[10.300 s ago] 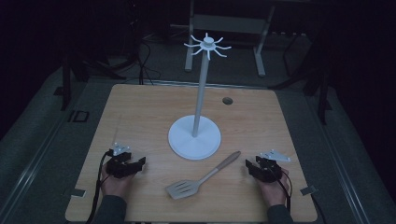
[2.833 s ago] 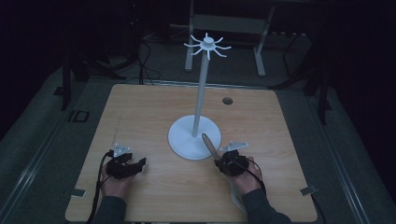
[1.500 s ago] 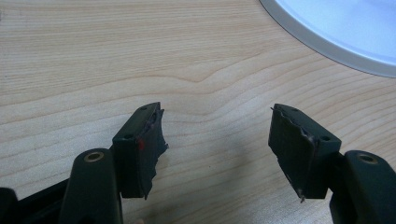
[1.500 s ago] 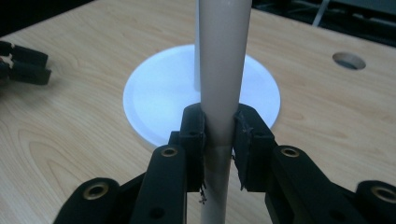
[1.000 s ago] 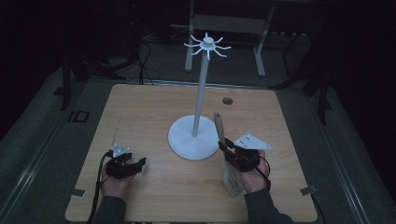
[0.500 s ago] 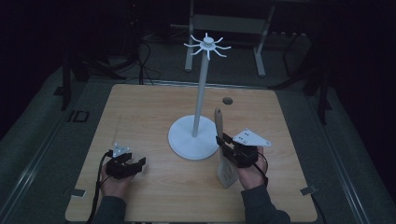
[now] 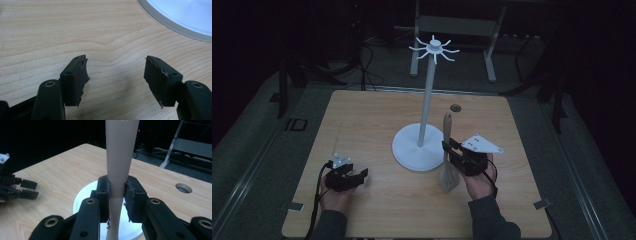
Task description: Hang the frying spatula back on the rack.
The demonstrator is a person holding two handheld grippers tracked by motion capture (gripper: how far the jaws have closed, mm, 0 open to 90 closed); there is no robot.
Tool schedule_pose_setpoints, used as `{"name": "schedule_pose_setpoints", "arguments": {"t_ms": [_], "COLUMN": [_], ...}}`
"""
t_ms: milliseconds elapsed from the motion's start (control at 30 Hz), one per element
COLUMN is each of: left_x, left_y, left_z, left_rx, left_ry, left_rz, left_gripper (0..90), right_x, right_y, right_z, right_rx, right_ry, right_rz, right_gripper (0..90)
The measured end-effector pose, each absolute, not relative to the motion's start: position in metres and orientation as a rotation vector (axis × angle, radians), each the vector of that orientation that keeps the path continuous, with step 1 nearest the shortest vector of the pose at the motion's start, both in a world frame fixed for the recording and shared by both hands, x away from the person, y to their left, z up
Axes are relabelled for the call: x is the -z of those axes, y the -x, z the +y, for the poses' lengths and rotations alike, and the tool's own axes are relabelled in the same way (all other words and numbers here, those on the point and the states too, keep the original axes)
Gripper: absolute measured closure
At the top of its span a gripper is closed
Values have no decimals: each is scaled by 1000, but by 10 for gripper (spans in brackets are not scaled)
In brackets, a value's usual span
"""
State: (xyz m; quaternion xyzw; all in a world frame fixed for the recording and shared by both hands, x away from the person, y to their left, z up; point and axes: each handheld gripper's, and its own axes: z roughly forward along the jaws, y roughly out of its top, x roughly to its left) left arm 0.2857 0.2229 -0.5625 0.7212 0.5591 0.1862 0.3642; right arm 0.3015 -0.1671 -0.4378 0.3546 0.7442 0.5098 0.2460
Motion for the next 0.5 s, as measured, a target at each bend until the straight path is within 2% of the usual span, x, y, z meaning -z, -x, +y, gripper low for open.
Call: {"name": "schedule_pose_setpoints", "arguments": {"t_ms": [500], "left_x": [563], "left_y": [-286], "left_z": [223], "left_rx": [-478], "left_ry": [-1856], "left_rz": [1439], "left_gripper": [352], "right_x": [424], "right_y": [-311], "right_z": [-169], "right_rx": [-1444], "right_ry": [-954], "right_rz": [1998], "right_gripper": [748]}}
